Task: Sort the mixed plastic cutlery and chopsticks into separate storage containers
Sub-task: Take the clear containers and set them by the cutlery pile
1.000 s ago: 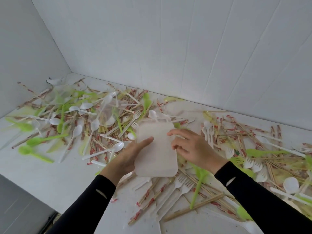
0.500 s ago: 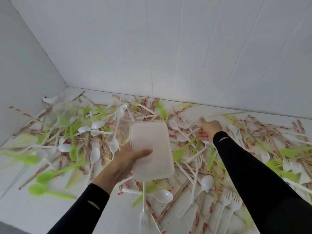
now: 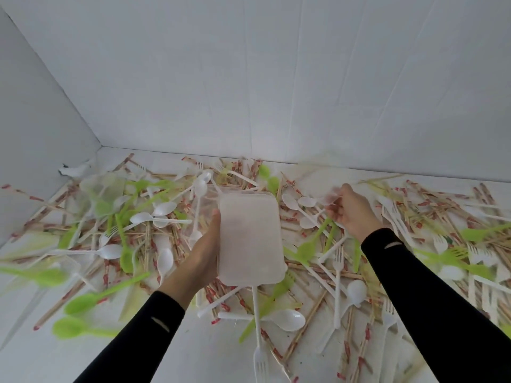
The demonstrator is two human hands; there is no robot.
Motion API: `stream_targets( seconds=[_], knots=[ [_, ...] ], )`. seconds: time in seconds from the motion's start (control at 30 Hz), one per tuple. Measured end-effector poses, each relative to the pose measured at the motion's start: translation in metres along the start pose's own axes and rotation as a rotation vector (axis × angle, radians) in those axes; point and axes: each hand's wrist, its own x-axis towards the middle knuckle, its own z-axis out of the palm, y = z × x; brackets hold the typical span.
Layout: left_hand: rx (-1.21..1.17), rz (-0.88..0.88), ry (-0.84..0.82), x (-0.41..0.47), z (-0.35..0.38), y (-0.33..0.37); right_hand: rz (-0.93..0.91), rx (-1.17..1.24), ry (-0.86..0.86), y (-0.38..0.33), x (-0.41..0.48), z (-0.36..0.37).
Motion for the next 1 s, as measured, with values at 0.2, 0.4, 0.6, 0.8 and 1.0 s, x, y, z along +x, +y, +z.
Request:
stream_targets(
  seconds=[0.2,0.4,0.6,0.8,1.0],
  knots=[
    [-0.035,0.018,-0.007,-0.010,0.014,-0.006,-0.240,-0.465,-0.302,0.025,-0.074,0.016],
    [-0.019,0.079,0.045,-0.029,0.031,-0.026,-0.350,-0.606,-0.442,0.060,-0.104,0.013],
    [0.029,0.254,0.134,-0.067,0.025,-0.051,-0.170,-0.378,-0.581,0.079,-0.126,0.014],
    [0.257,0.421,0.356,-0.134,-0.030,-0.067,-0.331,-0.455,-0.832,0.114,-0.175,0.048],
    [0.181,0.459,0.522,-0.188,-0.052,-0.107,-0.569,-0.587,-0.985,0.164,-0.208,0.068]
  ],
)
